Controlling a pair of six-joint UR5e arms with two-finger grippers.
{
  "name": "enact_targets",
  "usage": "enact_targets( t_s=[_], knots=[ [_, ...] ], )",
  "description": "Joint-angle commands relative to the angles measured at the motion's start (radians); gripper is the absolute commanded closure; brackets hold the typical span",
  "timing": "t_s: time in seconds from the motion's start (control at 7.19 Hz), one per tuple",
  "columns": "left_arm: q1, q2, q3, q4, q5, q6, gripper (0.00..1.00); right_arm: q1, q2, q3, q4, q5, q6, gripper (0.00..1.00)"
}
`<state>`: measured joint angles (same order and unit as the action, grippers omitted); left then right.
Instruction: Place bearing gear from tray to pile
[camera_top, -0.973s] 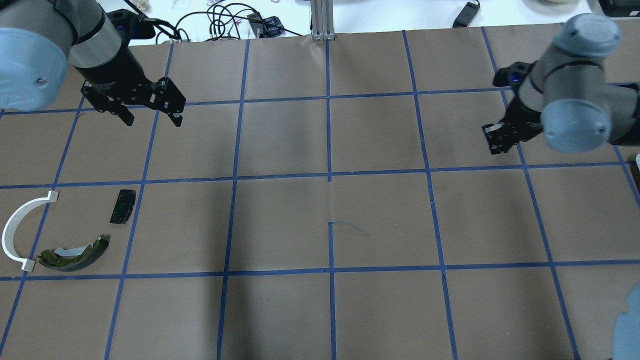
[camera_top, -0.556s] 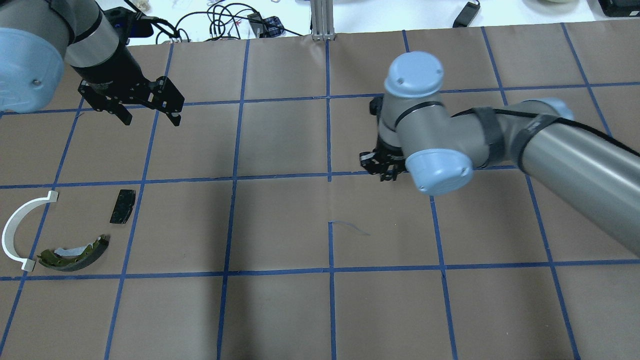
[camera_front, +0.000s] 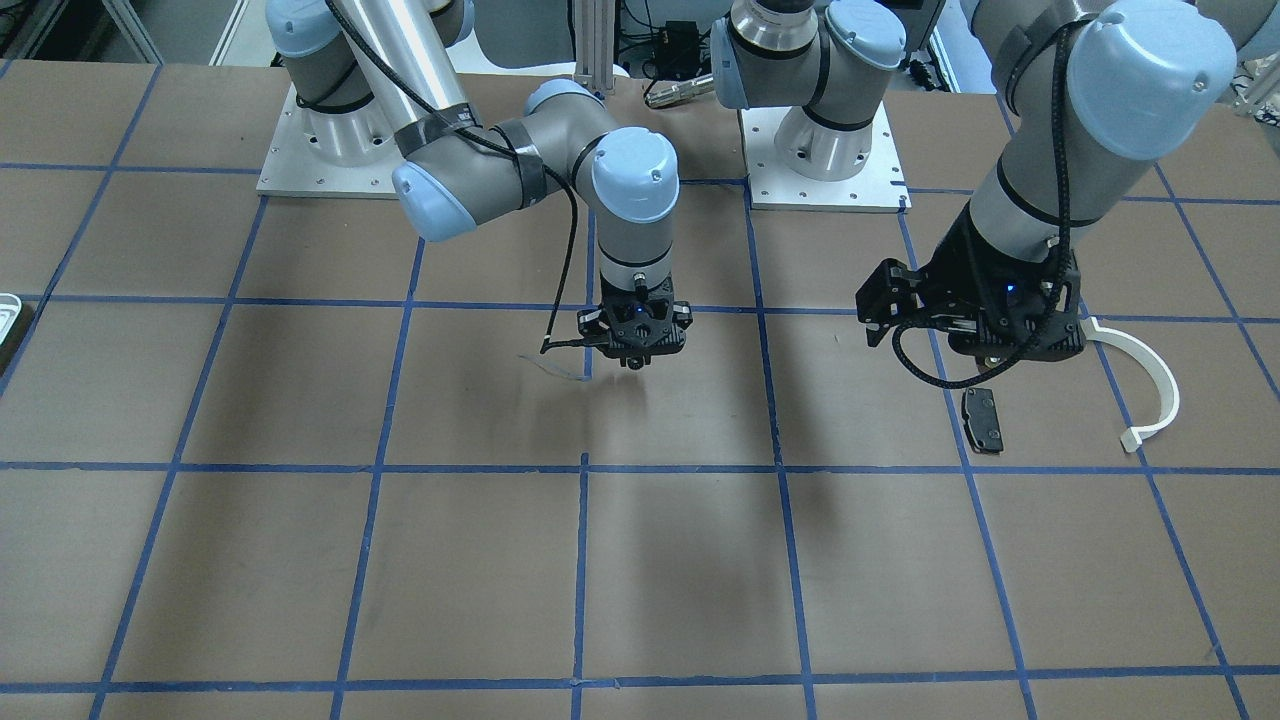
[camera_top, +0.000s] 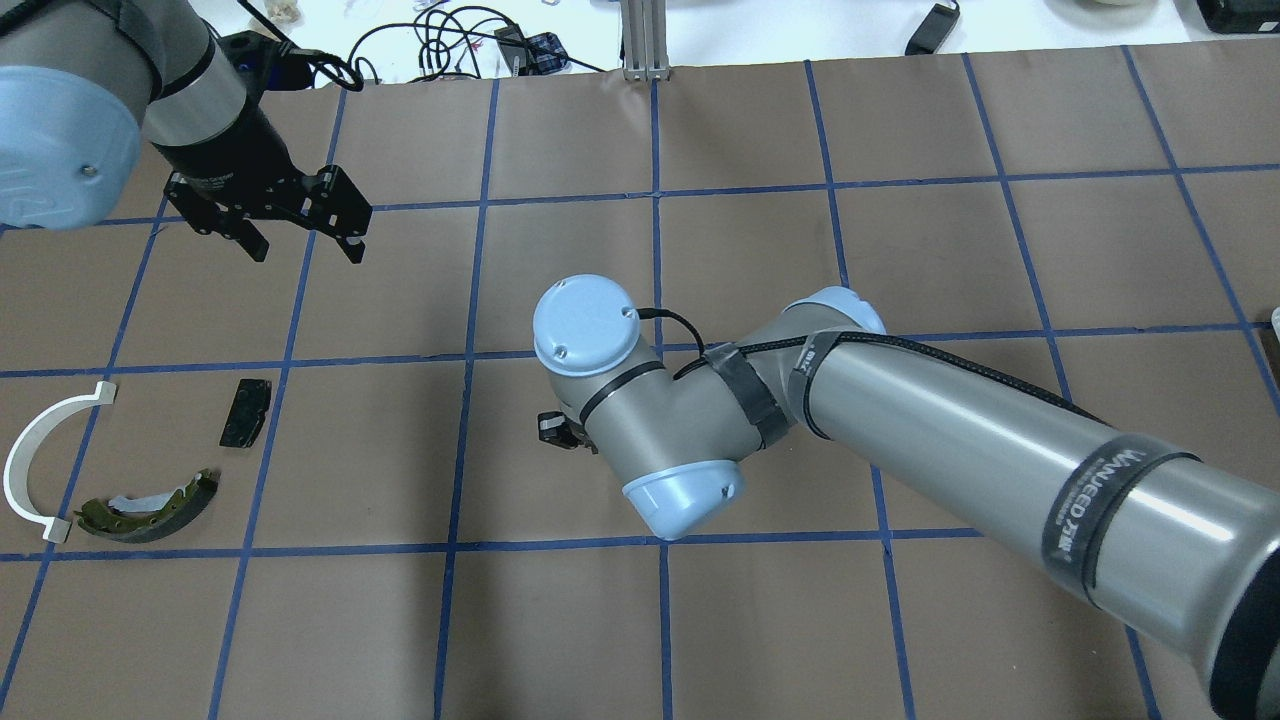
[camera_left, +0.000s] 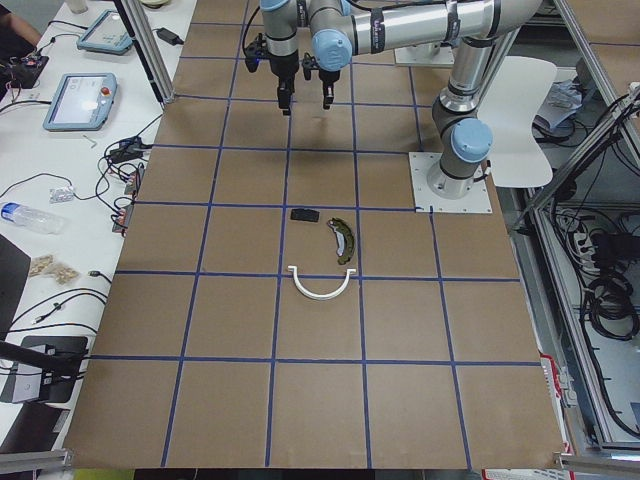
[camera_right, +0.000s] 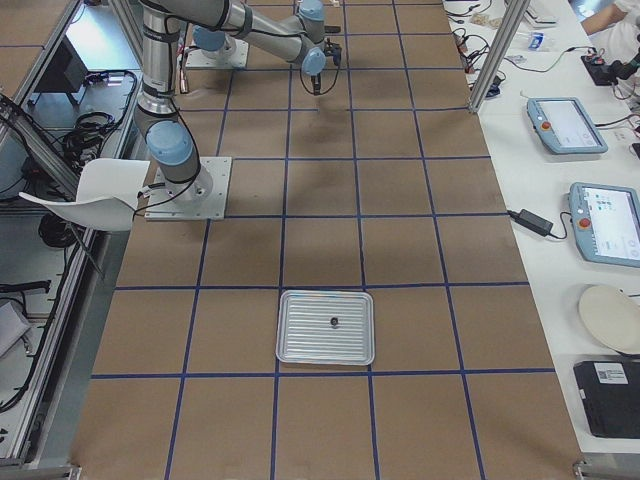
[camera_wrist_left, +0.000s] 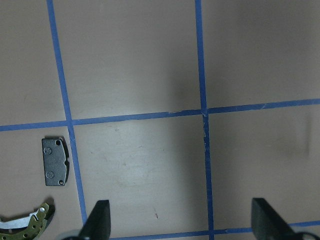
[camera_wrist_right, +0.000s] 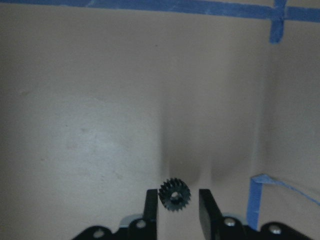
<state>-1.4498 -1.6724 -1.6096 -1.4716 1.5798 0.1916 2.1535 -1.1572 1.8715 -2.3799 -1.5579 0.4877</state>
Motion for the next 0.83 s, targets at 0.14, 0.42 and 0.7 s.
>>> enact_targets(
  t_s=[0.14,0.42,0.7],
  knots=[
    [0.000,-0.009,-0.021,0.001,-0.008,-0.009,0.00,-0.149,-0.037,0.009,-0.102,-0.008,-0.139,0.00],
    [-0.041,-0.007,-0.074,0.004,-0.012,-0.096,0.00,-0.406,-0.197,0.032,0.156,-0.040,-0.373,0.00],
    [-0.180,-0.029,-0.140,0.107,-0.012,-0.185,0.00,-0.733,-0.286,0.046,0.216,-0.060,-0.740,0.00]
  ],
)
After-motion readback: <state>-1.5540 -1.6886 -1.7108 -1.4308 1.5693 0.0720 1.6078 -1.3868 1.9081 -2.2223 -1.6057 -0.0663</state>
